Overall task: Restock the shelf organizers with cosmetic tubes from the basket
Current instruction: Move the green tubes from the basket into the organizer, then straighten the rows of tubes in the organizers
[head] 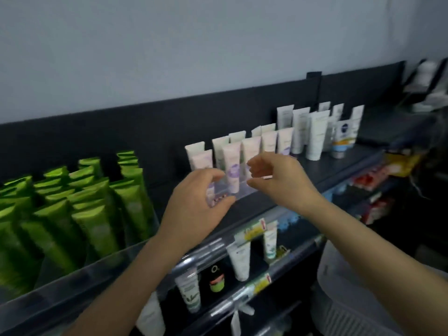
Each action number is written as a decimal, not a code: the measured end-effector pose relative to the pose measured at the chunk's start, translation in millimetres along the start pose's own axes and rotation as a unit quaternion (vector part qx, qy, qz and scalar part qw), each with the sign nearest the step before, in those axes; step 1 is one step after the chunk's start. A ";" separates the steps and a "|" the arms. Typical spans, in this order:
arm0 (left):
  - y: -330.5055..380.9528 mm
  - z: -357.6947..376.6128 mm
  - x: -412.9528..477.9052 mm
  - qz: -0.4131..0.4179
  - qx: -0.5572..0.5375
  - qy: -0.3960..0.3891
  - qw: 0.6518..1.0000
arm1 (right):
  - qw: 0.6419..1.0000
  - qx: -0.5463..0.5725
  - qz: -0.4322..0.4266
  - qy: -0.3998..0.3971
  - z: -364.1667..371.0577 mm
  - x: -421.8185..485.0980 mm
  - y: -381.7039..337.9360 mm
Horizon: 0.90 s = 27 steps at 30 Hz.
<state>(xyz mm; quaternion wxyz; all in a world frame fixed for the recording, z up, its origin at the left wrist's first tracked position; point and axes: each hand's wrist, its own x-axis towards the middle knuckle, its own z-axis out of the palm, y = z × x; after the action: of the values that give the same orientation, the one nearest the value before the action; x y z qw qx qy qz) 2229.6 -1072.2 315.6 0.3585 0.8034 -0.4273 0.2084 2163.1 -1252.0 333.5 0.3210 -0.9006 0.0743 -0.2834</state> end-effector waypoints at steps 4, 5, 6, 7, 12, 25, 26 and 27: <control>35.1 79.7 17.4 0.041 -0.046 -0.090 0.994 | 0.994 -0.052 0.099 0.015 -48.5 -28.9 70.3; 43.9 100.1 20.0 0.047 -0.057 -0.116 0.990 | 0.991 -0.059 0.122 0.021 -59.5 -37.0 88.2; 52.3 121.1 22.2 0.054 -0.067 -0.142 0.986 | 0.987 -0.062 0.143 0.031 -69.9 -45.7 106.9; 60.6 142.2 24.0 0.061 -0.074 -0.161 0.982 | 0.983 -0.066 0.165 0.038 -80.7 -55.6 124.9; 99.0 247.1 20.3 0.063 -0.101 -0.274 0.954 | 0.955 -0.087 0.280 0.049 -122.5 -110.6 214.4; 107.5 438.8 -20.9 -0.046 -0.040 -0.367 0.928 | 0.820 -0.114 0.554 -0.085 -132.1 -253.7 441.6; 104.7 445.5 -23.4 -0.061 -0.030 -0.359 0.931 | 0.808 -0.119 0.568 -0.105 -124.5 -262.4 454.5; 101.9 452.1 -26.3 -0.076 -0.022 -0.355 0.932 | 0.795 -0.117 0.583 -0.123 -116.1 -269.4 464.3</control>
<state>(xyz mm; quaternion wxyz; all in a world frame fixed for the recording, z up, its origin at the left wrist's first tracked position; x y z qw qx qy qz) 2142.9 -1437.6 42.6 0.2158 0.8472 -0.4684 -0.1275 1897.4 -1592.7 -5.6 0.3237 -0.7450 0.5775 0.0815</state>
